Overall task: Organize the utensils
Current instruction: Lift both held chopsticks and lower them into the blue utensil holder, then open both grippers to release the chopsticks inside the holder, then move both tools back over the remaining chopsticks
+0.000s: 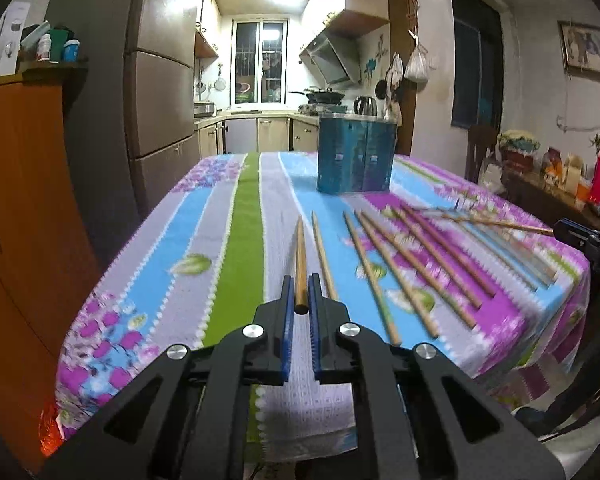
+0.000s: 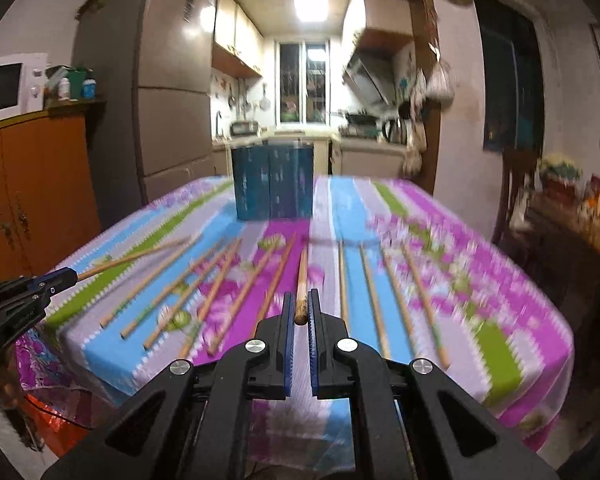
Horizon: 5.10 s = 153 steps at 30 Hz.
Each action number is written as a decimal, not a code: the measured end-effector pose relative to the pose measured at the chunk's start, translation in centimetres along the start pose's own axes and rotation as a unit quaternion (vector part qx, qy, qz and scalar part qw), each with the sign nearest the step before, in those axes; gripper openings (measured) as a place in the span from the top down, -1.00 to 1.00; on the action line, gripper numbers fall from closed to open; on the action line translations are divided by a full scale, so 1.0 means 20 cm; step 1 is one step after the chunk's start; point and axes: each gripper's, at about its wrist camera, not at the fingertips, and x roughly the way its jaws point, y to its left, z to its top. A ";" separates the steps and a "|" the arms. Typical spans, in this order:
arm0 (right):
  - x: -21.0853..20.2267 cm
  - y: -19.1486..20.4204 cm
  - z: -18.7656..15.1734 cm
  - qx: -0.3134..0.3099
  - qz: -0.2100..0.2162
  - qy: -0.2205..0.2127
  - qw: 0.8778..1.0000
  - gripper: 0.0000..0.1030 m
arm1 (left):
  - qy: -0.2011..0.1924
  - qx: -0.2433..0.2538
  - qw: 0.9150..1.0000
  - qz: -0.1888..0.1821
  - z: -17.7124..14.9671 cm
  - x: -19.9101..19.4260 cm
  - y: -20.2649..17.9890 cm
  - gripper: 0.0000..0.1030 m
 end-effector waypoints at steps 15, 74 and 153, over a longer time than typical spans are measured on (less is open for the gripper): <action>0.01 -0.06 0.49 -0.049 0.057 -0.018 0.997 0.85 | -0.029 -0.009 1.000 -0.005 0.48 -0.10 0.04 0.89; 1.16 -0.15 1.64 0.033 0.074 -0.030 0.996 0.86 | -0.079 0.022 0.996 -0.032 1.61 0.93 -0.36 0.89; 0.35 0.17 -0.29 -0.013 0.060 0.063 0.996 0.58 | -0.006 0.059 0.995 0.077 -0.27 0.18 -0.29 0.56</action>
